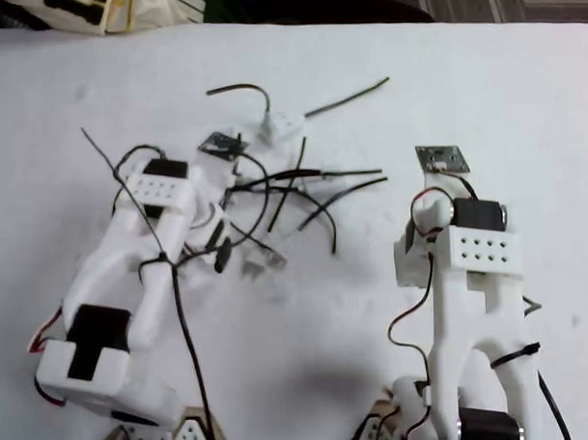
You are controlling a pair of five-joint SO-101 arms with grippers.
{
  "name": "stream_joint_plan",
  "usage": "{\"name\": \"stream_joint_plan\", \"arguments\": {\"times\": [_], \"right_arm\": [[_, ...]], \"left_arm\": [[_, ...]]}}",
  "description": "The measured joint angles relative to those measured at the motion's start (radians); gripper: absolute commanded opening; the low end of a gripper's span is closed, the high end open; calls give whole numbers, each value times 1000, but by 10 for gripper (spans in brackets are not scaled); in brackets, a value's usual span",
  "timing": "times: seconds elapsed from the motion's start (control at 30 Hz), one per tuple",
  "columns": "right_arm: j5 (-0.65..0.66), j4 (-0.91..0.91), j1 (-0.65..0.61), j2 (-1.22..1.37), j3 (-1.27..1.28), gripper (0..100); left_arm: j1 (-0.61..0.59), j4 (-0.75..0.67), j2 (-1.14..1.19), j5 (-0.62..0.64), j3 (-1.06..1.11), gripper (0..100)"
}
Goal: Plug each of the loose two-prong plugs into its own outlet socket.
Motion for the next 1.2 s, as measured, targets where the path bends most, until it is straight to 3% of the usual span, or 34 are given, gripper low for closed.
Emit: {"name": "stream_joint_plan", "arguments": {"times": [0.2, 0.33, 0.5, 0.6, 0.77, 0.93, 1.2], "right_arm": [[0, 0, 0, 0, 0, 20], [-3, 0, -11, 0, 0, 21], [-9, 0, -127, 0, -9, 21], [-89, -2, -226, 0, -44, 22], [-221, -89, -423, 0, -60, 26], [-295, -164, -588, 20, -77, 115], [-411, -178, -649, 361, -298, 115]], "left_arm": [[-11, 101, -204, -44, -14, 199], [-80, 114, -333, -87, -14, 195], [-206, 115, -470, -117, 3, 195], [-278, 110, -574, -118, 74, 195], [-359, 28, -784, -120, 282, 199], [-443, -106, -921, -152, 522, 199], [-500, -313, -945, -196, 798, 199]]}}
